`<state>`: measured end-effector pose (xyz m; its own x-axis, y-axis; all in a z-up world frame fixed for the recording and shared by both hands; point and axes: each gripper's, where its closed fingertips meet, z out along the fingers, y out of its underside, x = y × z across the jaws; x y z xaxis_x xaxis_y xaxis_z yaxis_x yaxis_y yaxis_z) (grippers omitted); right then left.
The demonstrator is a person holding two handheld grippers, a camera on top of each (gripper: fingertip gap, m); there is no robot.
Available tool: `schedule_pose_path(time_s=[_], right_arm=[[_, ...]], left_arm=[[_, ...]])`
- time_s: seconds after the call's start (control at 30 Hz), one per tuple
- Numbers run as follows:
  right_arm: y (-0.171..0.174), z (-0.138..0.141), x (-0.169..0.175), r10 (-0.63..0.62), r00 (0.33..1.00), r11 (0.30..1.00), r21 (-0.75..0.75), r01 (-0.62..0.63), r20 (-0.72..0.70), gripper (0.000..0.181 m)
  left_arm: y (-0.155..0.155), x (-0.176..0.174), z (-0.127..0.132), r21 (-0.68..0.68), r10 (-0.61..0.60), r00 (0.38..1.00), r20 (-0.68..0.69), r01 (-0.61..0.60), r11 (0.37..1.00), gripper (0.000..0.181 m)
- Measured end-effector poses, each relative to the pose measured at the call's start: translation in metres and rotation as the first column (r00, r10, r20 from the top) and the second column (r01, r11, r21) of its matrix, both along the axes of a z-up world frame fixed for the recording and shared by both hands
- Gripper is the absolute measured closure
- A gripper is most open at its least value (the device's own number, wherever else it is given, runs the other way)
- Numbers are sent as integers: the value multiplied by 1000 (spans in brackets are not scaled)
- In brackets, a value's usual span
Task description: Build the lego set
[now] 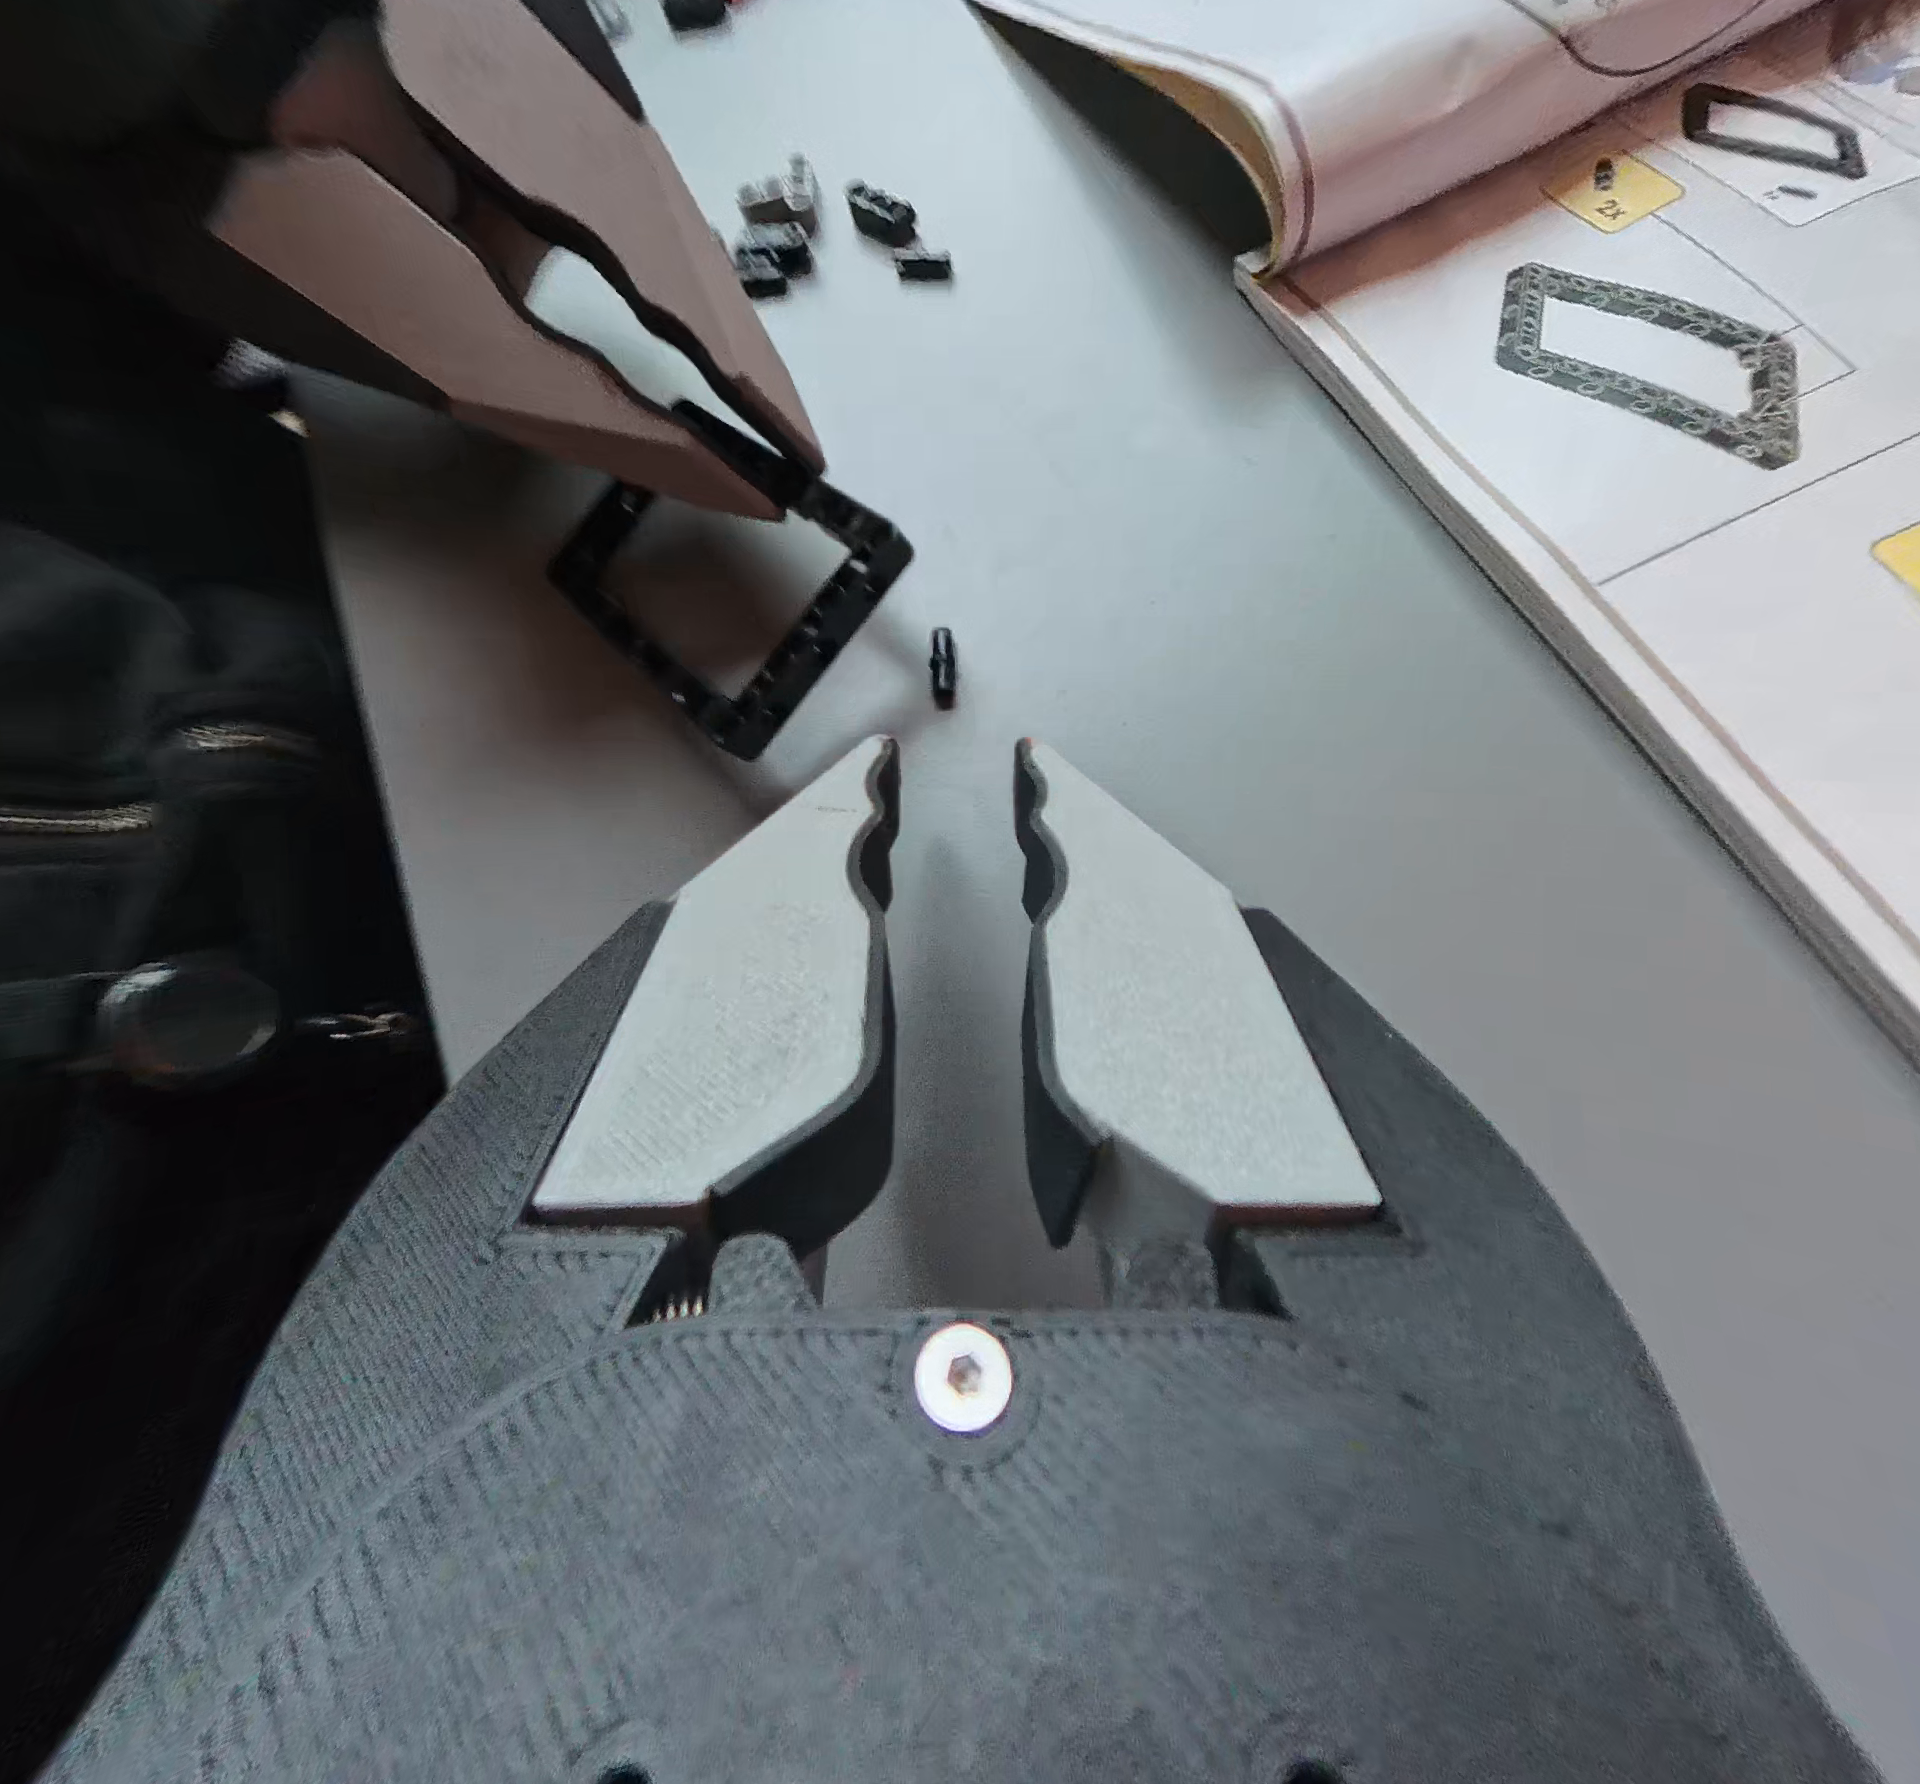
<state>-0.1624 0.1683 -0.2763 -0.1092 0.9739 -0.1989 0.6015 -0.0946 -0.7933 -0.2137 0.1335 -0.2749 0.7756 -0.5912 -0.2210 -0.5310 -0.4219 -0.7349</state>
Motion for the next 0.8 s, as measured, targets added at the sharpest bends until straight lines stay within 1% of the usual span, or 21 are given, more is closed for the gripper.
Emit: schedule_pose_path(time_s=[0.13, 0.23, 0.3, 0.37, 0.47, 0.67, 0.7, 0.8], right_arm=[[-4, -14, -12, 19, 997, 984, 174, -32, 76, 164], [-5, -19, -22, 29, 994, 965, 256, -55, 102, 165], [-6, -19, -26, 38, 994, 964, 257, -63, 102, 169], [-5, -19, -26, 39, 994, 965, 253, -64, 102, 180], [-4, -19, -25, 39, 994, 967, 247, -63, 100, 181], [-2, -19, -21, 13, 995, 979, 202, -32, 97, 181], [-2, -19, -21, 12, 995, 980, 199, -31, 97, 181], [-2, -19, -20, 10, 995, 979, 202, -29, 96, 181]], left_arm=[[-3, -4, -5, -38, 17, 1000, 9, -17, 999, 175], [-4, -3, -7, -41, 16, 1000, 13, -15, 999, 175], [-4, -1, -5, -27, 5, 1000, 6, -5, 1000, 175], [-3, -1, -6, -11, -6, 1000, -22, 6, 1000, 175], [-2, -2, -11, -13, -18, 998, -61, 17, 1000, 176], [2, -1, -19, -59, -13, 999, -42, 10, 998, 175], [3, -1, -19, -58, -10, 999, -49, 7, 998, 173], [5, -3, -17, -52, -1, 998, -70, -3, 999, 158]])
